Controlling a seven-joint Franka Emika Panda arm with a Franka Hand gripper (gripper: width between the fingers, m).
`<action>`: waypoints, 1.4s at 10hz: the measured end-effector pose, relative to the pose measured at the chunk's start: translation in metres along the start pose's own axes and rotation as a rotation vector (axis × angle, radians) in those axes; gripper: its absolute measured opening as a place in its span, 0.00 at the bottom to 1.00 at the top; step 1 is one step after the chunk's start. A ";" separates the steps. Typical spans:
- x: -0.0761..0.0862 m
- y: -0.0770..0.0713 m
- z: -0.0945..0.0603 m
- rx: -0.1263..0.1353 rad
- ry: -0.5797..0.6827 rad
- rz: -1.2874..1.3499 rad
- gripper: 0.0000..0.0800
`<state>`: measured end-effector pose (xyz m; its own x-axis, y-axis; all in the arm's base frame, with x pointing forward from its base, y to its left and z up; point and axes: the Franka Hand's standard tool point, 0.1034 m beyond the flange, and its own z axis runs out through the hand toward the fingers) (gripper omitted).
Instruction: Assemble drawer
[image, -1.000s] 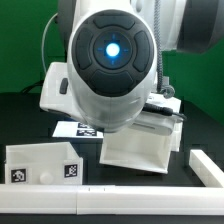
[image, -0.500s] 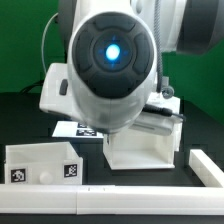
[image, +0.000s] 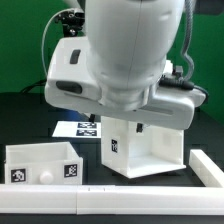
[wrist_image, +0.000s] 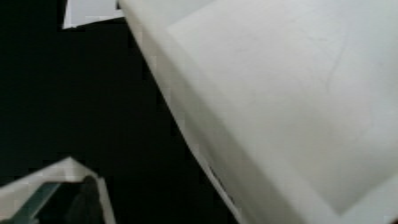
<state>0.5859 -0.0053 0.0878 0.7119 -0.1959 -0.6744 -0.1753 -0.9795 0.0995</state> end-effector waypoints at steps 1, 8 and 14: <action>0.000 0.000 -0.010 0.010 0.048 -0.006 0.81; -0.022 -0.009 -0.074 0.098 0.581 -0.050 0.81; -0.045 -0.010 -0.014 0.162 0.948 -0.010 0.81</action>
Offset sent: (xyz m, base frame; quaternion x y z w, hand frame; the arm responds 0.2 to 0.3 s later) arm 0.0013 -0.0017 0.0151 0.0216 0.1929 -0.0276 0.9806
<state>0.5649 0.0126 0.1275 0.9553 -0.2138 0.2042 -0.2073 -0.9768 -0.0530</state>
